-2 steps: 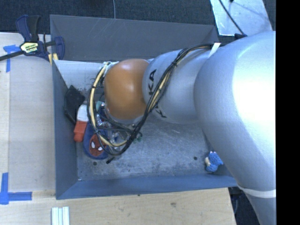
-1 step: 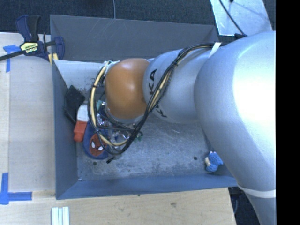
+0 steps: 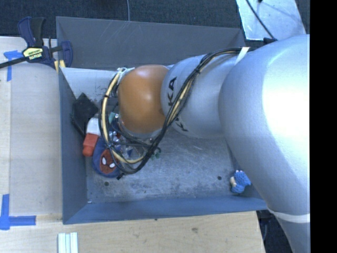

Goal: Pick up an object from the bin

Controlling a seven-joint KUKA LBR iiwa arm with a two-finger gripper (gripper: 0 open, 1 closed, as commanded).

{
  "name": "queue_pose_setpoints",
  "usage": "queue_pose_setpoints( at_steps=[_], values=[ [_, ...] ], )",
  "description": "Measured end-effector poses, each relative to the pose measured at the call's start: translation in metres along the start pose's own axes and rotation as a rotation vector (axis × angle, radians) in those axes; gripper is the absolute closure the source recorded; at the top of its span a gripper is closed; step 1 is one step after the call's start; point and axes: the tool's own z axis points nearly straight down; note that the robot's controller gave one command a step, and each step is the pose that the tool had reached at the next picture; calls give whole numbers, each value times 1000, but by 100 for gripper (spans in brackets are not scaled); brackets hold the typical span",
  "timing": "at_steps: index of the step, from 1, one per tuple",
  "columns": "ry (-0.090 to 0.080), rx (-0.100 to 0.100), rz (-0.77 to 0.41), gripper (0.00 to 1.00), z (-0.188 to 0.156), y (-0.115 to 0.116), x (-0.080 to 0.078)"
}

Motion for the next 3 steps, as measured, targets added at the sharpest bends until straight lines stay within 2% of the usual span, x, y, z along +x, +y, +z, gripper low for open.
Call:
queue_pose_setpoints(
  at_steps=[1,3],
  values=[
    [-2,-9,3,100,-12,-2,-1],
    [-2,-9,7,100,-90,-3,-5]
  ],
)
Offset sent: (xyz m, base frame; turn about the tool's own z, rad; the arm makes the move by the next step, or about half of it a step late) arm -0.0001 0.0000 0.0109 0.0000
